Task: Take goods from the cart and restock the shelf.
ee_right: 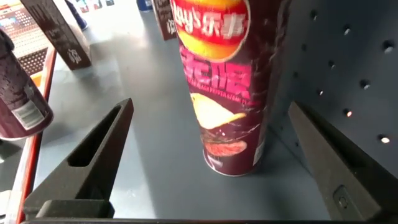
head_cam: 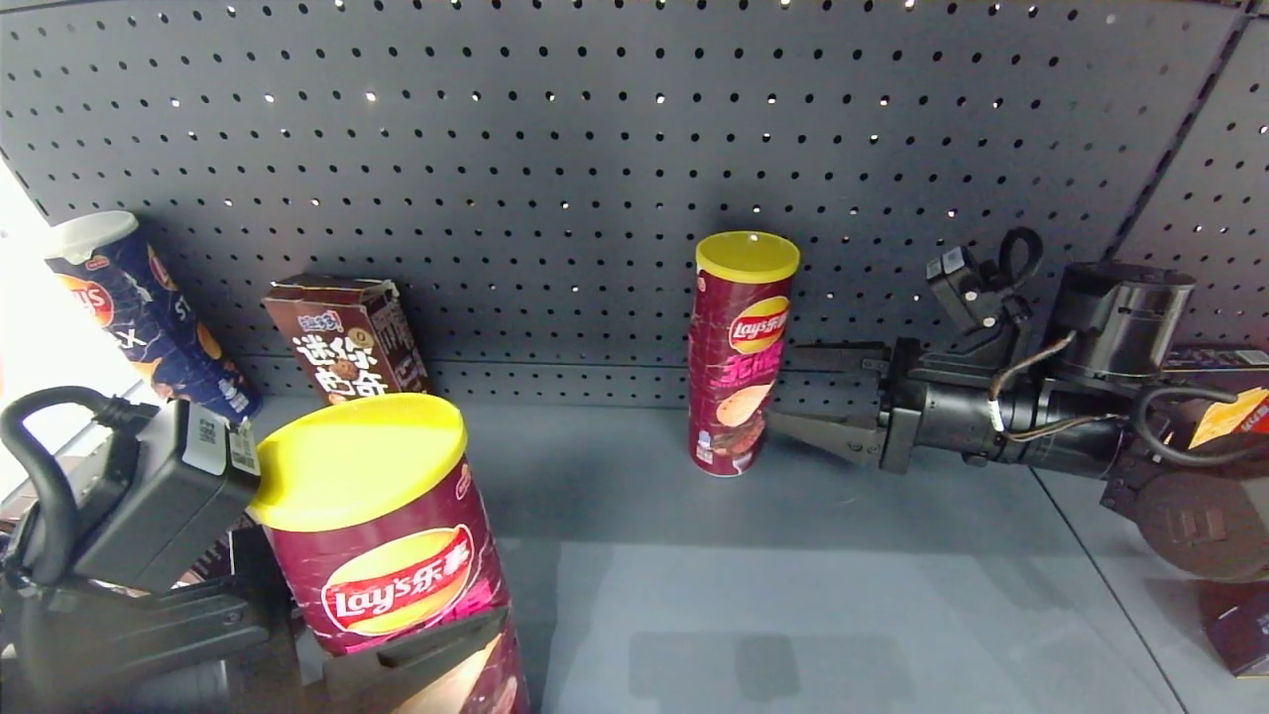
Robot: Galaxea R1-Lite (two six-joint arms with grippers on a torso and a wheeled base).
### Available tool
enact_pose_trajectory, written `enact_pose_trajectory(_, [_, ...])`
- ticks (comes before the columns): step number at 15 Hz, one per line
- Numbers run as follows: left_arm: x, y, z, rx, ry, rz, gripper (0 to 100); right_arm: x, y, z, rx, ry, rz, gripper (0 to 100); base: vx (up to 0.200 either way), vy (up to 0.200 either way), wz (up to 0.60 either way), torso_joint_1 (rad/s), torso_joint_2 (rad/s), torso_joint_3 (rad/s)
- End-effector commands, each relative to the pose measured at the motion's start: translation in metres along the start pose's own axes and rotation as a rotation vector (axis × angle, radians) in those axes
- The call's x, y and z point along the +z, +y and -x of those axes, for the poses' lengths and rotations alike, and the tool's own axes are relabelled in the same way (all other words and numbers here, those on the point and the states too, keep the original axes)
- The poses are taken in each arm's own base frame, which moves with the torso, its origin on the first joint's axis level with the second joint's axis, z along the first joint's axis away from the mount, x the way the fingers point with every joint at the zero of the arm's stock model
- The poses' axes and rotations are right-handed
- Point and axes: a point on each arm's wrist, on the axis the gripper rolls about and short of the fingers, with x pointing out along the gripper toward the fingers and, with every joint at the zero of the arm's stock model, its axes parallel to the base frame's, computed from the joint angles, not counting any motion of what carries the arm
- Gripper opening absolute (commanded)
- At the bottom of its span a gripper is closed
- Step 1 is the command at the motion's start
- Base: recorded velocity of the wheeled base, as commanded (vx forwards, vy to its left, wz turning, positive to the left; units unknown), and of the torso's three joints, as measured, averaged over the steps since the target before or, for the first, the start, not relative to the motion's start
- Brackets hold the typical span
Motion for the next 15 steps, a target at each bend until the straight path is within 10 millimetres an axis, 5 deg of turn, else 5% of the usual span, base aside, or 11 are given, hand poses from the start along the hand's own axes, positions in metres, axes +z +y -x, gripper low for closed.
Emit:
enact_pose_trajectory(1, [0.000,0.001,0.000,0.003,0.000,0.001,0,-0.007,-0.002,-0.005,0.008,0.014,-0.012,100,0.000,0.000,0.00,0.000,0.00,0.000])
enact_pose_trajectory(15, [-0.001,0.001,-0.003,0.003,0.012,0.003,0,-0.034,-0.016,-0.032,0.039,0.043,-0.041,100,0.000,0.000,0.00,0.000,0.00,0.000])
